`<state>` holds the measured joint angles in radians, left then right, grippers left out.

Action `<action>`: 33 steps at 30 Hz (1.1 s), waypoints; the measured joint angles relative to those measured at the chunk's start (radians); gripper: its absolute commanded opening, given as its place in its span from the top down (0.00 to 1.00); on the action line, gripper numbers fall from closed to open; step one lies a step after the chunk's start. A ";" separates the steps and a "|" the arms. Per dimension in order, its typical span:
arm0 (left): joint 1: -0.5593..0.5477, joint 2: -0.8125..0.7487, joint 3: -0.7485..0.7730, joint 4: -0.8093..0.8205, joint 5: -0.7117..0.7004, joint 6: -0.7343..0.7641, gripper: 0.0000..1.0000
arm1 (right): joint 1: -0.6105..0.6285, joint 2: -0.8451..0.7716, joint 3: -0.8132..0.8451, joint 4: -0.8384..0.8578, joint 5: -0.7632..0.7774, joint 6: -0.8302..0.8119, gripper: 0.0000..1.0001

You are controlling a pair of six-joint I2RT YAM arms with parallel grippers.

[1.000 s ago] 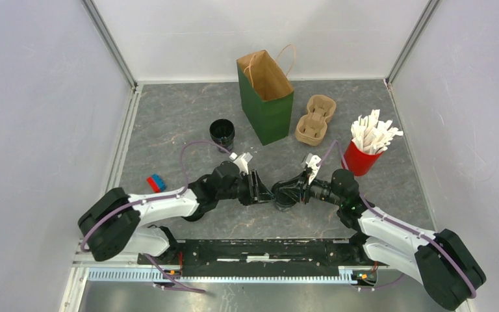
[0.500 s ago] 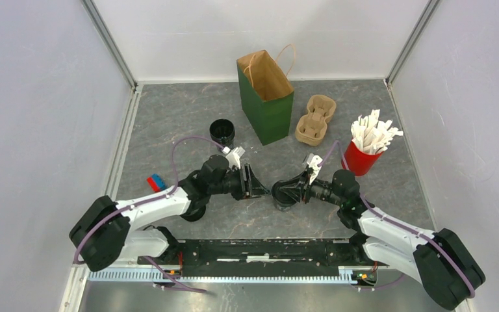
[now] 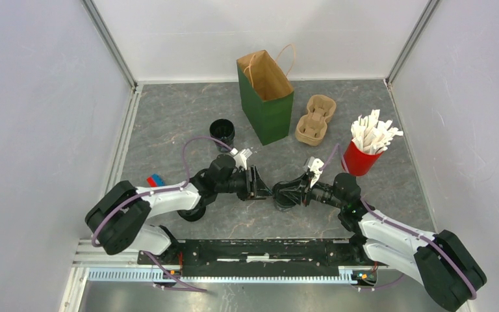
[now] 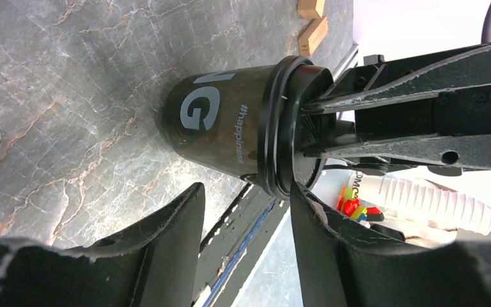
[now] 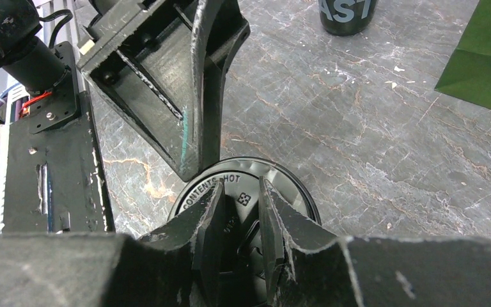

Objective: Pack the takeout coffee

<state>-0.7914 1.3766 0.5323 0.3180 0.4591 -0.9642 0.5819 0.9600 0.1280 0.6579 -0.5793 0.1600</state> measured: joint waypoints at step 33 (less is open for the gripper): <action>0.035 0.142 0.031 0.178 0.091 -0.002 0.57 | 0.010 -0.004 -0.011 0.012 0.022 0.004 0.68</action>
<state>-0.7567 1.5181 0.5632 0.4957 0.5499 -0.9657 0.5919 0.9558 0.1165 0.6701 -0.5575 0.1638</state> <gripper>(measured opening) 0.483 0.320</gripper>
